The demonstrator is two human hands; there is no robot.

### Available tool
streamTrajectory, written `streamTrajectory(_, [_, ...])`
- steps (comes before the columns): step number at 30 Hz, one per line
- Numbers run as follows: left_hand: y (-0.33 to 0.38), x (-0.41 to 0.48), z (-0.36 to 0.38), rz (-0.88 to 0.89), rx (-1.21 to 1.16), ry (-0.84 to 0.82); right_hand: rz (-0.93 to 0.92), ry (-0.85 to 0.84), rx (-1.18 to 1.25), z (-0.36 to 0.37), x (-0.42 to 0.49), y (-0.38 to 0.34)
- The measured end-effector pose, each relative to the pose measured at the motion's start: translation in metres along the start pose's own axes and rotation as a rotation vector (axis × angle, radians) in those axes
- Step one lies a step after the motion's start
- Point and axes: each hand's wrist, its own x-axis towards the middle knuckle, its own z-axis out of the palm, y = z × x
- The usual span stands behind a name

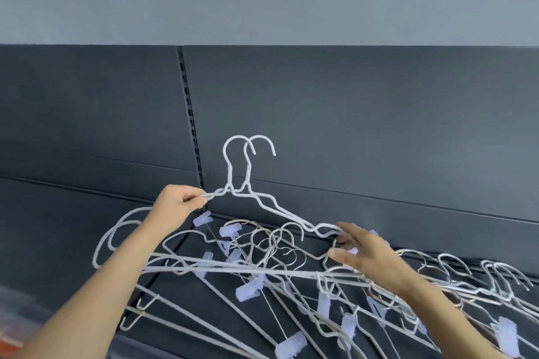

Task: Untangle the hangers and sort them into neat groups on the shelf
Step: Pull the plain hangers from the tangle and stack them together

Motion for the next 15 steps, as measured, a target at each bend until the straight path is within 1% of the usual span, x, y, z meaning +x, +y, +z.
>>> streamTrajectory(4, [0.0, -0.01, -0.007, 0.019, 0.033, 0.049, -0.147, 0.225, -0.108, 0.02, 0.016, -0.006])
streamTrajectory(6, [-0.005, -0.012, -0.016, 0.048, 0.075, 0.056, -0.203, 0.294, -0.131, 0.032, 0.021, -0.011])
streamTrajectory(11, [-0.032, -0.012, -0.045, 0.062, 0.091, 0.087, -0.298, 0.301, -0.142, 0.059, 0.039, -0.037])
streamTrajectory(15, [-0.068, -0.006, -0.083, 0.025, 0.106, 0.123, -0.311, 0.268, -0.191, 0.095, 0.064, -0.078])
